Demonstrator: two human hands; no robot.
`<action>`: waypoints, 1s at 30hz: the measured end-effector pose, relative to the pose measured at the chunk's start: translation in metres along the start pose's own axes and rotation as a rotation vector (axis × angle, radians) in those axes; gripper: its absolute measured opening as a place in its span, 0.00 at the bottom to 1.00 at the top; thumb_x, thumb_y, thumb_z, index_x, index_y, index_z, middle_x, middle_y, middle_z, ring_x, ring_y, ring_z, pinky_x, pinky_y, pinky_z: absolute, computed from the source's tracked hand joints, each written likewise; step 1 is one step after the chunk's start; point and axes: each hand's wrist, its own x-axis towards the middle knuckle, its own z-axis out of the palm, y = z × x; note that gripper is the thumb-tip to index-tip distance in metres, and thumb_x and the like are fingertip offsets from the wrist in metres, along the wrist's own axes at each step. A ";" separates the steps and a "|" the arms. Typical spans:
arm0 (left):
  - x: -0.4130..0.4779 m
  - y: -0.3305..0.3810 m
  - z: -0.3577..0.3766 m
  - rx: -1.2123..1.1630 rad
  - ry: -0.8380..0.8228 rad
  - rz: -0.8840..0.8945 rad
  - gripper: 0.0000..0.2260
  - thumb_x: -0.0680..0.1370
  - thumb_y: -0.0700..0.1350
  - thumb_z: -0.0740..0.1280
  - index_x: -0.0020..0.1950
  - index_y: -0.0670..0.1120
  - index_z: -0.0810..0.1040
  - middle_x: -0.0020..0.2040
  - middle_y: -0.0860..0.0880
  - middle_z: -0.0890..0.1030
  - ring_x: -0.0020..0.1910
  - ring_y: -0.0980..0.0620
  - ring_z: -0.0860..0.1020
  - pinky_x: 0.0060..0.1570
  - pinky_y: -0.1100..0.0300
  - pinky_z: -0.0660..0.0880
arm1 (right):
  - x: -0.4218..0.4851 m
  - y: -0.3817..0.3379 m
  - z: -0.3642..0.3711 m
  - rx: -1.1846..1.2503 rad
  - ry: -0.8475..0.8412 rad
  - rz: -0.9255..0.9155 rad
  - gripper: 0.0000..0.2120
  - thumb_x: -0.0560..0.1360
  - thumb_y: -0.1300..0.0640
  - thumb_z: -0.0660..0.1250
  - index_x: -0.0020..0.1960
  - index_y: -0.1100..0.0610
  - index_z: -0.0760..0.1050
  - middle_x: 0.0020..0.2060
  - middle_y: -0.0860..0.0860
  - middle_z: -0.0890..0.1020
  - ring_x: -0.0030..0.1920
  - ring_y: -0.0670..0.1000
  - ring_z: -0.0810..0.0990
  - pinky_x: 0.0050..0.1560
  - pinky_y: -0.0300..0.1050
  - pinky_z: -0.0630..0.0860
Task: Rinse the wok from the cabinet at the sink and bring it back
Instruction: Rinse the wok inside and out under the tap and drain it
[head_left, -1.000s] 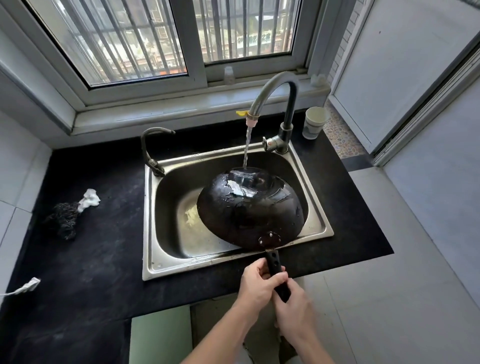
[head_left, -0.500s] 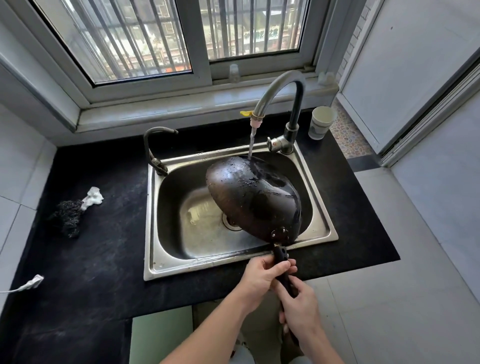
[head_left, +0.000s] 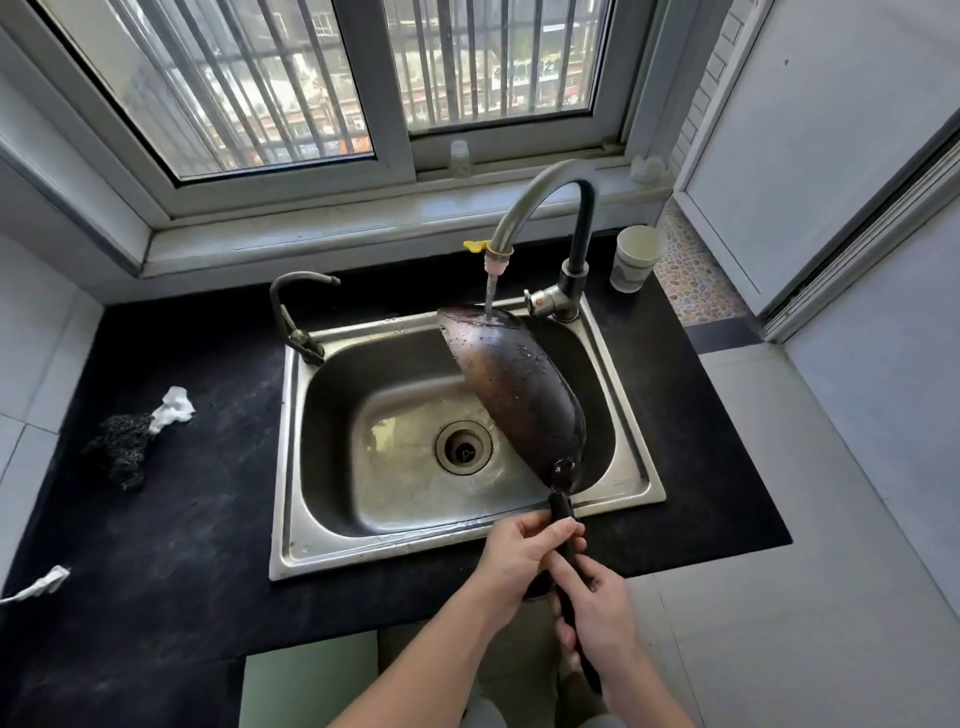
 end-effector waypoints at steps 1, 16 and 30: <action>0.002 0.001 0.002 -0.023 -0.002 -0.004 0.08 0.78 0.40 0.69 0.51 0.37 0.83 0.44 0.42 0.85 0.46 0.47 0.83 0.53 0.52 0.79 | 0.002 -0.002 -0.002 0.014 -0.006 0.002 0.17 0.80 0.54 0.68 0.37 0.64 0.76 0.24 0.57 0.74 0.17 0.50 0.67 0.18 0.36 0.63; 0.019 0.017 0.020 -0.146 0.032 -0.012 0.08 0.78 0.38 0.68 0.50 0.34 0.82 0.42 0.40 0.83 0.42 0.48 0.82 0.45 0.60 0.80 | 0.023 -0.028 -0.023 0.054 -0.130 0.049 0.15 0.79 0.53 0.69 0.39 0.62 0.76 0.26 0.56 0.74 0.18 0.50 0.68 0.18 0.37 0.66; 0.031 0.052 0.047 -0.224 0.098 -0.014 0.13 0.78 0.42 0.69 0.54 0.32 0.81 0.43 0.41 0.83 0.38 0.49 0.83 0.33 0.60 0.79 | 0.050 -0.089 -0.049 0.020 -0.315 0.185 0.09 0.81 0.53 0.67 0.48 0.59 0.79 0.29 0.52 0.73 0.21 0.45 0.67 0.17 0.34 0.61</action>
